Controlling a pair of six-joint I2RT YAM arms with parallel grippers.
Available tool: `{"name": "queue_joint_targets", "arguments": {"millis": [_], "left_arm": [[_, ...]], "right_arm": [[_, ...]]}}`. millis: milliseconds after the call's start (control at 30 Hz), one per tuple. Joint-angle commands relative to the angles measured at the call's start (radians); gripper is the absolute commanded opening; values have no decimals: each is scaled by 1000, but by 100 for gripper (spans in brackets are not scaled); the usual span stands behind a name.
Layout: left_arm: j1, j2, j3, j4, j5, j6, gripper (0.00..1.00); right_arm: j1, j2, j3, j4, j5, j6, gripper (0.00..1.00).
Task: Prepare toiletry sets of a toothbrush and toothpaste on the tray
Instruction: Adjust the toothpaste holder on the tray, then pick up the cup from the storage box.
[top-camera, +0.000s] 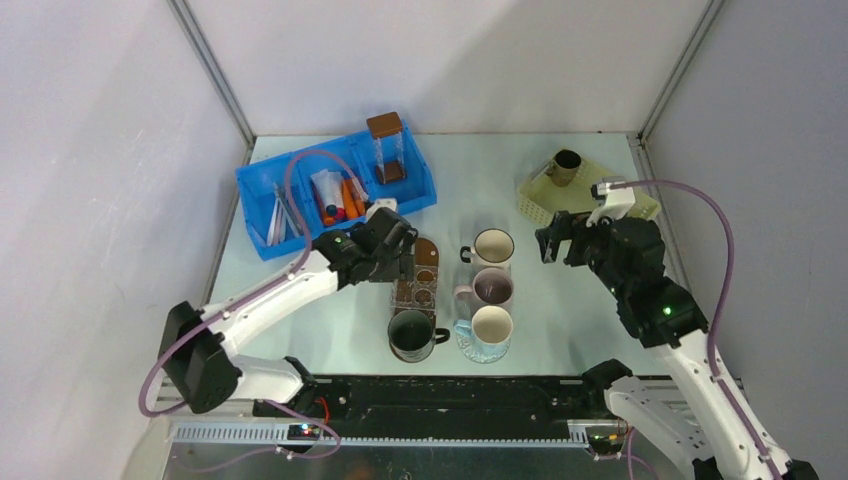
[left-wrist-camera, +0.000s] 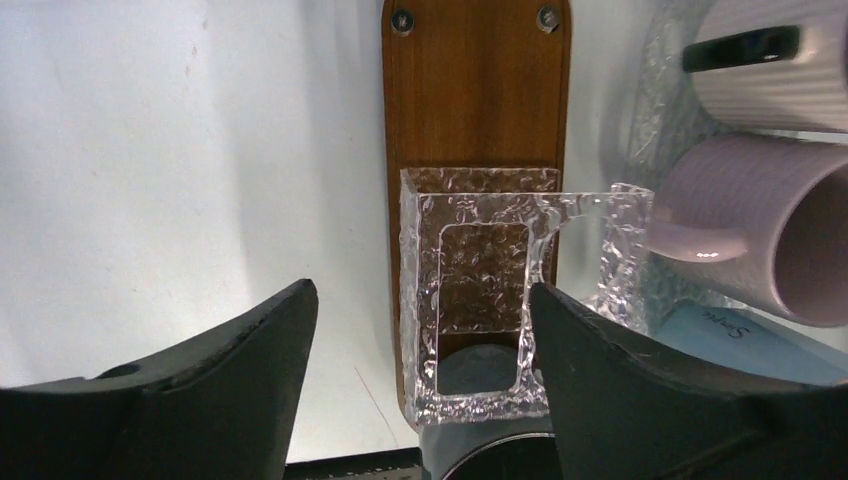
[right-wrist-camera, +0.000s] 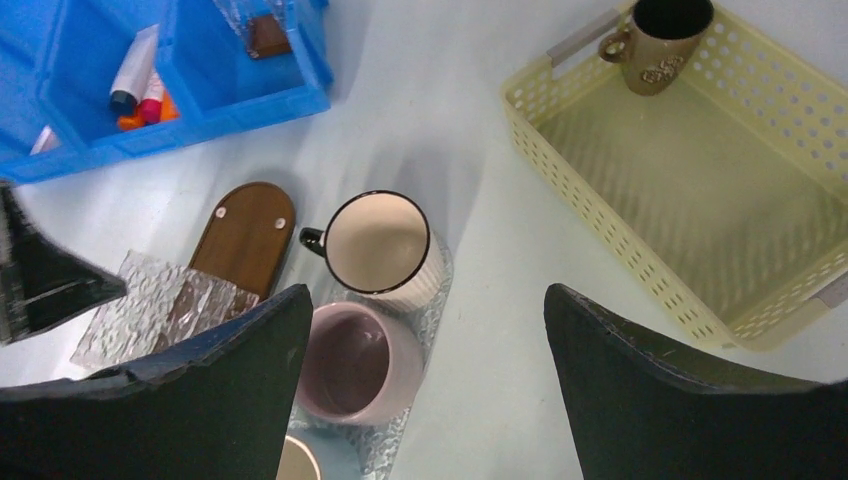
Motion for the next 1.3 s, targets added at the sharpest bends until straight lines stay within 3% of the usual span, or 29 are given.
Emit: {"name": "queue_joint_targets", "arguments": {"millis": [0, 133, 533, 900, 1267], "left_arm": [[27, -87, 73, -7, -39, 17, 89], [96, -152, 86, 5, -26, 92, 98], [332, -333, 18, 127, -59, 333, 100], [338, -417, -134, 315, -195, 463, 100], [344, -446, -187, 363, -228, 493, 100]], "right_arm": [[-62, 86, 67, 40, -10, 47, 88], [-141, 189, 107, 45, -17, 107, 87], [-316, 571, 199, 215, 145, 336, 82], [-382, 1042, 498, 312, 282, 430, 75], [-404, 1378, 807, 234, 323, 433, 65]]}}
